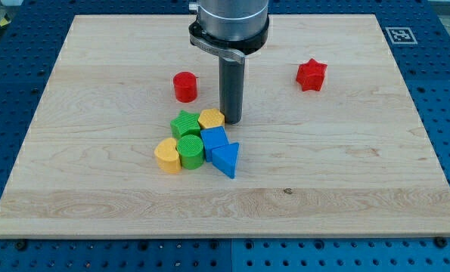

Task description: Move the red circle to the left of the green star

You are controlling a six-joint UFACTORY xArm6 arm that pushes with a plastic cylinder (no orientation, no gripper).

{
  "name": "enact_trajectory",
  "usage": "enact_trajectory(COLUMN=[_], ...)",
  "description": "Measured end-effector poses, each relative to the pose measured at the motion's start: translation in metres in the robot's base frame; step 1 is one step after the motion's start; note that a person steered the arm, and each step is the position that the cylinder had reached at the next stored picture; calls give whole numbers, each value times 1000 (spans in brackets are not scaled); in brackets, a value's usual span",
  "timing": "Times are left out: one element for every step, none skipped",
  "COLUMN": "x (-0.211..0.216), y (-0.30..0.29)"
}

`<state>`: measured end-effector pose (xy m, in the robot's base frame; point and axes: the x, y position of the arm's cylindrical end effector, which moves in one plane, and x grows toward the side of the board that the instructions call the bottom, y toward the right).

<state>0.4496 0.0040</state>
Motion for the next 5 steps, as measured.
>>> enact_trajectory(x=[5,10,10,14,14], y=[0,0,0,0,-2])
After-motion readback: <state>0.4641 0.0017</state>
